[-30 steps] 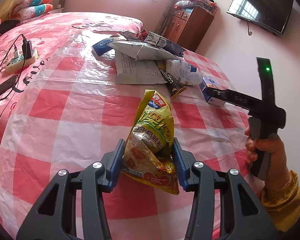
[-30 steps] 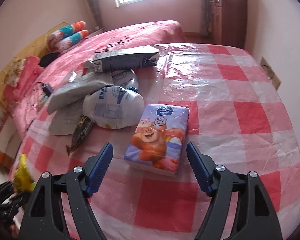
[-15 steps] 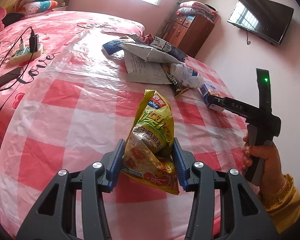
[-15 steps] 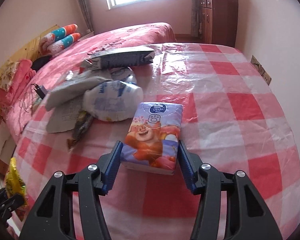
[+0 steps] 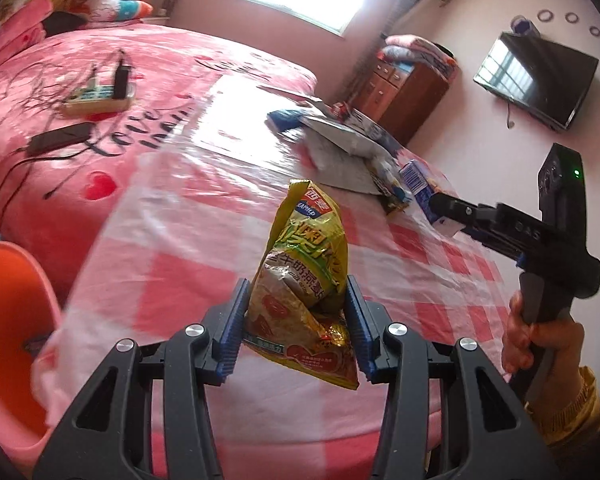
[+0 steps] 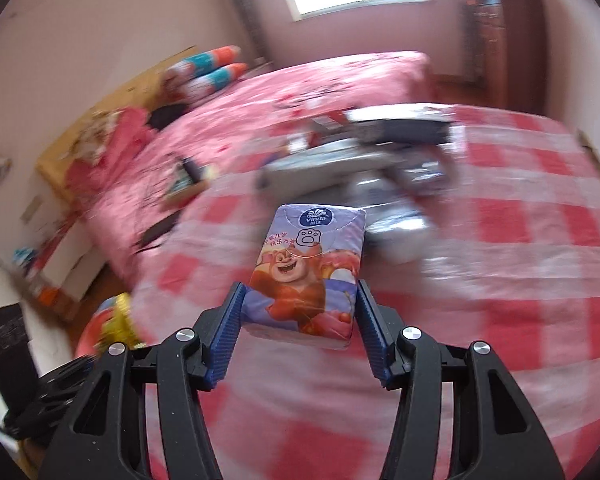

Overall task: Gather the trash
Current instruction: 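Carry the chip bag and tissue pack to the orange bucket and release both, then return both grippers toward the remaining trash on the table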

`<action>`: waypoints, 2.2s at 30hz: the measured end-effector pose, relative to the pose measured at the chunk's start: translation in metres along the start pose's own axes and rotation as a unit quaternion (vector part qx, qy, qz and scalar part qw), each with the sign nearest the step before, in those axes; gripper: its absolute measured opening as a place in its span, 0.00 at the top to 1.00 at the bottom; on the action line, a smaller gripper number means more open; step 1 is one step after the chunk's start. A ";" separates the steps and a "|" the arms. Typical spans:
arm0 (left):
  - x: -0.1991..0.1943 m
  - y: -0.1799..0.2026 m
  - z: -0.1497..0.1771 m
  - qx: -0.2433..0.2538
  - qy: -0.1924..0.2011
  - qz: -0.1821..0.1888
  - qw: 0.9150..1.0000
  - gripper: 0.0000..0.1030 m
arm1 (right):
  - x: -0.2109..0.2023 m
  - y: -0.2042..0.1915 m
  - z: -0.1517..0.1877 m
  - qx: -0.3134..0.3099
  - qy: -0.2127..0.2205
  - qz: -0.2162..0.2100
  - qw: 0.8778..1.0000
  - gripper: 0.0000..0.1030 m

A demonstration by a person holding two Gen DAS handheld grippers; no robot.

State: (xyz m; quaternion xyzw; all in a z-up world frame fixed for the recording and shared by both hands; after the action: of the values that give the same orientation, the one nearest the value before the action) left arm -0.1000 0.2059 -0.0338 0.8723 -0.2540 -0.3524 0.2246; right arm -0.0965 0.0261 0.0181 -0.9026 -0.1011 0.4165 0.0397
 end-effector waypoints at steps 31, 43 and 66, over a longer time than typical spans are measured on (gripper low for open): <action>-0.198 -0.211 0.058 -0.200 0.138 -0.263 0.934 0.20 | 0.022 -0.302 0.079 -0.187 -0.125 -0.236 0.945 0.15; -0.194 -0.177 0.039 -0.147 0.199 -0.231 0.941 0.15 | -0.012 -0.225 0.055 -0.153 -0.016 -0.201 0.968 0.10; -0.123 -0.105 0.015 -0.086 0.067 -0.257 0.960 0.15 | -0.029 -0.101 0.023 -0.046 0.046 -0.202 0.977 0.05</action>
State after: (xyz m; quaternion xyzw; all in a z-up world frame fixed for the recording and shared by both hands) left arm -0.1571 0.3577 -0.0420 0.9070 0.0257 -0.3598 0.2173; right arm -0.1475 0.1185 0.0402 -0.8827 -0.2984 0.3526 0.0867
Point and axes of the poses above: each gripper's, at about its wrist camera, not at the fingertips, and x roughly the way its jaws point, y to its right, z to its underside, the point moved 7 cm from there along x, roughly the way its jaws point, and after that the axes turned 15 degrees about z, right-handed, at the moved point
